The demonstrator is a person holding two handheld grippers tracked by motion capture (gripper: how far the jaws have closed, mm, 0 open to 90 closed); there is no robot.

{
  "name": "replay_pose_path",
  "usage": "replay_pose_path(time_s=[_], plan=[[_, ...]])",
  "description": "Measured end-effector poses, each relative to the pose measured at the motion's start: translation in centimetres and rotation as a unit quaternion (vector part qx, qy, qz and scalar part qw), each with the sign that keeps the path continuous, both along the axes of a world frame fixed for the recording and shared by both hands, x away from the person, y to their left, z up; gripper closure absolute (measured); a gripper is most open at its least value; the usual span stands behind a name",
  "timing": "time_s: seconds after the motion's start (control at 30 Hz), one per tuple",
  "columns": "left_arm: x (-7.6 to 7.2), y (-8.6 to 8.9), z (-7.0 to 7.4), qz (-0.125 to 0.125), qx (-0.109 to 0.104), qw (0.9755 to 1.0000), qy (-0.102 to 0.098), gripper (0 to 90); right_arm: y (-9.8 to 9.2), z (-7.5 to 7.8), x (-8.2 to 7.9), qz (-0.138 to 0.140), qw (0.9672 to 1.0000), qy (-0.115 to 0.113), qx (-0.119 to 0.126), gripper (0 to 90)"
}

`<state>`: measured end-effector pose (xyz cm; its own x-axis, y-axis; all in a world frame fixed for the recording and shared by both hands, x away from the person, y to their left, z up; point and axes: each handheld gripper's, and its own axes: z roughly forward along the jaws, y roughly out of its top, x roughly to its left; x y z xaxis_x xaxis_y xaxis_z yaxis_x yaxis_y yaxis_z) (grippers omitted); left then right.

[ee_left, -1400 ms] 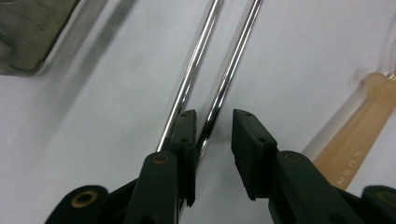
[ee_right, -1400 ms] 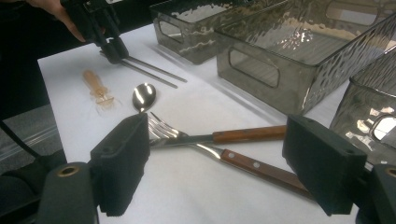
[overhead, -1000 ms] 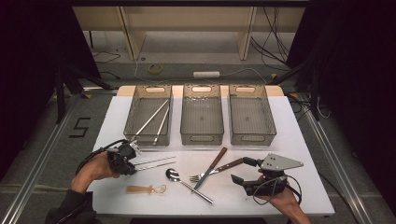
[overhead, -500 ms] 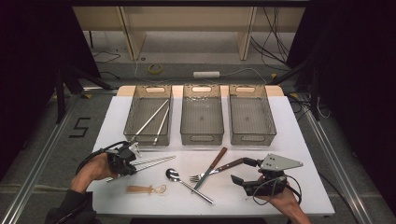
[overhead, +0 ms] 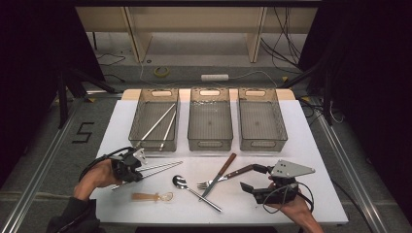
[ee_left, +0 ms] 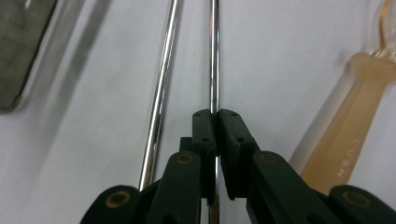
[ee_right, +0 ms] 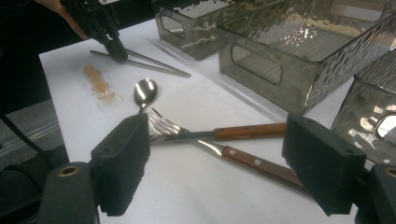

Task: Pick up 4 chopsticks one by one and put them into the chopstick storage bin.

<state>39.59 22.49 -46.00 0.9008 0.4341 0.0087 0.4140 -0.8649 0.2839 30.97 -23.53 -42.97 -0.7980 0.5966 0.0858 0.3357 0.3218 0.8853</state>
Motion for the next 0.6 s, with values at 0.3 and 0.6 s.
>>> replay_pose_path(time_s=[0.3, 0.6], plan=[[-0.1, -0.1, 1.2, 0.005, -0.031, 0.9995, 0.0, 84.6, 0.0, 0.0, 0.0, 0.001, 1.0, 0.0, 0.0, 24.5], [-0.6, -1.2, 3.5, 0.018, -0.055, 0.9981, -0.02, 84.7, 0.0, 0.0, 0.0, 0.0, 1.0, 0.001, 0.0, 24.4]])
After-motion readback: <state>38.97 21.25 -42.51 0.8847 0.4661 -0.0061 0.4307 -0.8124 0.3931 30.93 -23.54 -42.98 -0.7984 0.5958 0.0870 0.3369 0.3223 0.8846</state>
